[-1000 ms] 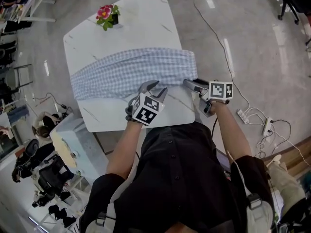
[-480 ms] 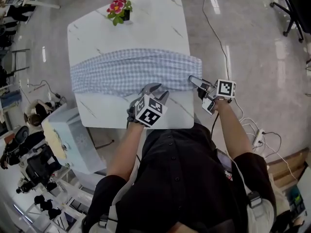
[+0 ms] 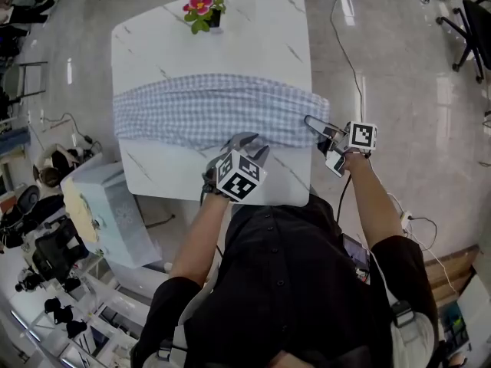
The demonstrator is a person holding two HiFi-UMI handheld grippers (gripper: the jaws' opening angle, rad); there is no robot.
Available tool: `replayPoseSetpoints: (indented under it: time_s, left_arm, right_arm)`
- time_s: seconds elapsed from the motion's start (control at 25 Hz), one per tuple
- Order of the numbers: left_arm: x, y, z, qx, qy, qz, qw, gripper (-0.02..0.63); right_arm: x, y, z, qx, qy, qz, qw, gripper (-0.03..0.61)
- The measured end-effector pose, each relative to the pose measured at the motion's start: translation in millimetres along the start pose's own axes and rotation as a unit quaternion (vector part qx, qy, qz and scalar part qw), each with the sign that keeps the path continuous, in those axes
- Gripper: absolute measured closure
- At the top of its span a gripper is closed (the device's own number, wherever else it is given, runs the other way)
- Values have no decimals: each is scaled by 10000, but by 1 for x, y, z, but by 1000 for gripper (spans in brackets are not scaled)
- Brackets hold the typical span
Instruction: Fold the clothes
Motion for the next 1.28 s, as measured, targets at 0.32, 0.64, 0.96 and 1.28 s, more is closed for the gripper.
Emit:
replayPoseSetpoints:
  time_s: [0.32, 0.64, 0.96, 1.28]
  left_arm:
    - [6, -3, -4, -158, 32, 93, 9998, 451]
    - [7, -8, -5, -264, 98, 149, 9995, 453]
    - [4, -15, -8, -147, 185, 214, 9995, 456]
    - [2, -27, -5, -242, 191, 198, 9993, 456]
  right_arm:
    - [8, -1, -15, 391, 483, -129, 9980, 459]
    - [26, -9, -20, 1303, 1594, -391, 9778, 479]
    - [38, -11, -24, 1450, 1759, -396, 9729, 500]
    - [66, -15, -27, 1467, 1882, -406, 9703, 502]
Point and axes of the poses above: the fingertips, and each gripper's own axes: x backward along the fingers, z to its right, y out of its underside, the point moved 6 cm from there along x, backward along the fingers
